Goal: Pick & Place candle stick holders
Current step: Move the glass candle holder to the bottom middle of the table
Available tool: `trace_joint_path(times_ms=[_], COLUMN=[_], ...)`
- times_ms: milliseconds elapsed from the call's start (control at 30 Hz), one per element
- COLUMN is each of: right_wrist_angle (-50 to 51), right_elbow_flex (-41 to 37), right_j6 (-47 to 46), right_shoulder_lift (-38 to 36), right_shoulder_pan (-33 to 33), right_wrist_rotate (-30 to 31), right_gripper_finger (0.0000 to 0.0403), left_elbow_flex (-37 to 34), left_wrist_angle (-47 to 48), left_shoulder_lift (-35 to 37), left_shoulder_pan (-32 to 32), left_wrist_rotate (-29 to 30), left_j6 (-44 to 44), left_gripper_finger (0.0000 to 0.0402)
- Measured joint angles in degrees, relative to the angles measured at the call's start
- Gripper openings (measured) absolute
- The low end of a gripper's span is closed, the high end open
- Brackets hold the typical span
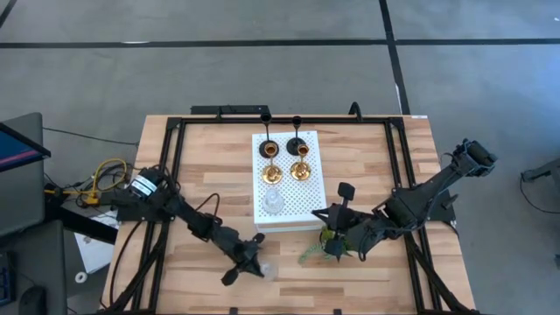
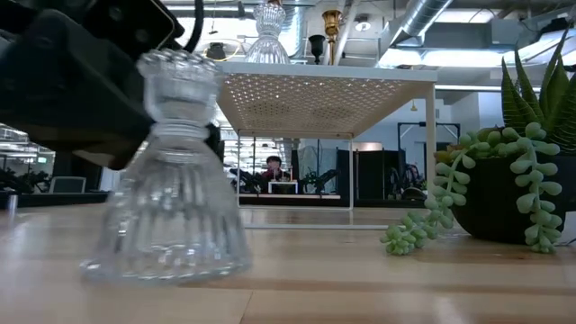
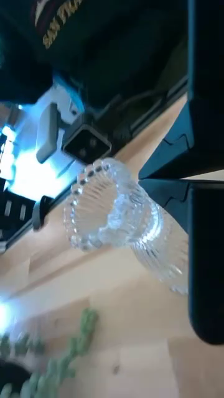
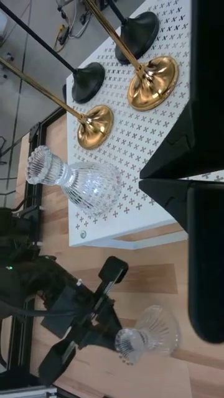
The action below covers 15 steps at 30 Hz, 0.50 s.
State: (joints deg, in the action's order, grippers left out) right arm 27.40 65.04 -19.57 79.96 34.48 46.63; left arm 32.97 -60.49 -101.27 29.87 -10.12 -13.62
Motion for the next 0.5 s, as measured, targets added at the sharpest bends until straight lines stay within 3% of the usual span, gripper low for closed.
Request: trace_joint_path(times_ms=[500], right_wrist_angle=[-0.31], right_elbow_flex=[0.02], right_j6=[-3.85], right_shoulder_lift=[0.47], right_shoulder_pan=[-0.01], right_wrist_rotate=[-0.93], right_gripper_finger=[0.0], left_elbow_flex=[-0.02], left_wrist_angle=[-0.42], left_shoulder_lift=[0.0], left_shoulder_pan=[-6.85], left_wrist_rotate=[1.32], left_j6=[4.86], left_gripper_finger=[0.0005])
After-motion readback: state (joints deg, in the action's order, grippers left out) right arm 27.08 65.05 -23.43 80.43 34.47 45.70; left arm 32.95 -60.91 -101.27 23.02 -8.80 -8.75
